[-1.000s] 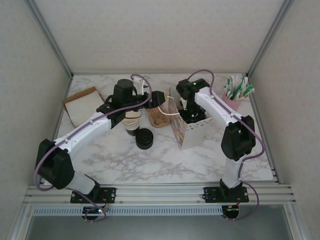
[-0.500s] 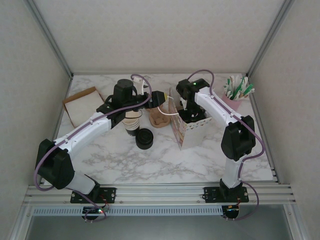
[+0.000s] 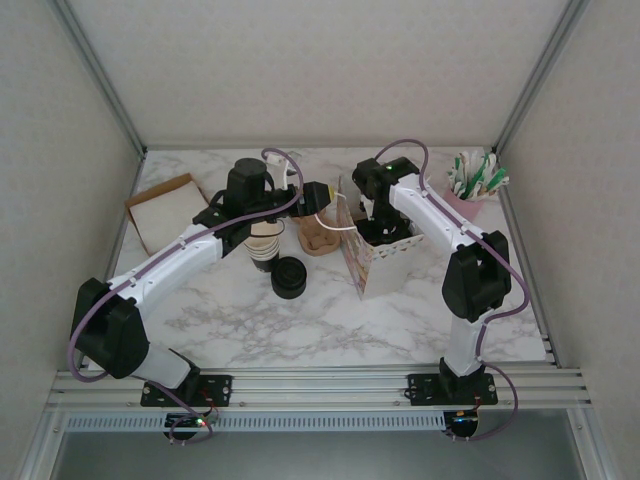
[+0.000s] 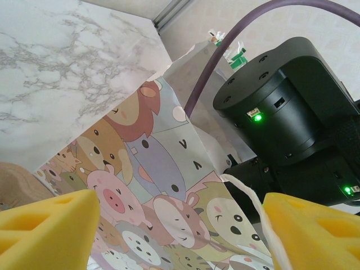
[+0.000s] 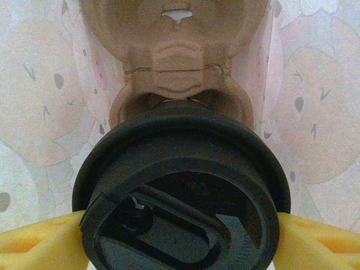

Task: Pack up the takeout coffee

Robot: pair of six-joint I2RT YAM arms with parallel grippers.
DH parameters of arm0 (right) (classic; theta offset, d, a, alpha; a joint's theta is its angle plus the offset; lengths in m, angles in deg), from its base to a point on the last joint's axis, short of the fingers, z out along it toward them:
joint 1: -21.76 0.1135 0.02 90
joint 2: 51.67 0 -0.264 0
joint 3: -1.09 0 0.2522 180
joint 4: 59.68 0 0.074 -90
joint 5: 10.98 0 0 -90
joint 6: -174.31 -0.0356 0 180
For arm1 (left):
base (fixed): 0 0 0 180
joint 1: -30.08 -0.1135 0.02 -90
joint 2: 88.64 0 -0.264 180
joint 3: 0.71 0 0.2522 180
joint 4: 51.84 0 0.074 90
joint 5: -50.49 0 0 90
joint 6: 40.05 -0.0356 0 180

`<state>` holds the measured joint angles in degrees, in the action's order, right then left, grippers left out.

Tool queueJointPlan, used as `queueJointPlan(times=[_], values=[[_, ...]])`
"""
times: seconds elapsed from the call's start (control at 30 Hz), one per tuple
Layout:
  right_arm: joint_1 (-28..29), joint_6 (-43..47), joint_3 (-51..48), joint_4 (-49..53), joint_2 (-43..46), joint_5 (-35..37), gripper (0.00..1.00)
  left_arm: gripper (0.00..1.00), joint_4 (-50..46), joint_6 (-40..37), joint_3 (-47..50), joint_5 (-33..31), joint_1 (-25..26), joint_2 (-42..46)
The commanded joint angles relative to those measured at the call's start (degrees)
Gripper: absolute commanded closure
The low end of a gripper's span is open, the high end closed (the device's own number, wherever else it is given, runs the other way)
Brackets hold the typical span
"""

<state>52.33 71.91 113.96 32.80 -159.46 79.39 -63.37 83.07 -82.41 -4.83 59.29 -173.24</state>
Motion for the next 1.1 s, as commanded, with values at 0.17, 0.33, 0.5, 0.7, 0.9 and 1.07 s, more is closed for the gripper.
queueJointPlan(times=[0.17, 0.33, 0.5, 0.7, 0.9, 1.07], values=[[-0.2, 0.3, 2.0, 1.6, 0.7, 0.6, 0.18, 0.24, -0.8, -0.9, -1.8, -0.6, 0.5, 0.8], [-0.1, 0.2, 2.1, 1.8, 0.8, 0.8, 0.17, 0.24, -1.0, -1.0, -2.0, -0.5, 0.5, 0.6], [-0.1, 0.1, 2.3, 2.1, 1.5, 1.1, 0.16, 0.24, -0.8, -1.0, -2.0, -0.5, 0.5, 0.5], [-0.1, 0.1, 2.4, 2.1, 1.8, 1.1, 0.15, 0.24, -0.7, -0.9, -1.6, -0.5, 0.5, 0.4], [-0.1, 0.0, 2.6, 2.2, 1.7, 1.2, 0.12, 0.24, -0.6, -0.9, -1.6, -0.4, 0.5, 0.3], [-0.1, -0.2, 3.1, 2.5, 2.0, 1.6, 0.11, 0.24, -0.5, -0.9, -1.6, -0.2, 0.6, 0.1]])
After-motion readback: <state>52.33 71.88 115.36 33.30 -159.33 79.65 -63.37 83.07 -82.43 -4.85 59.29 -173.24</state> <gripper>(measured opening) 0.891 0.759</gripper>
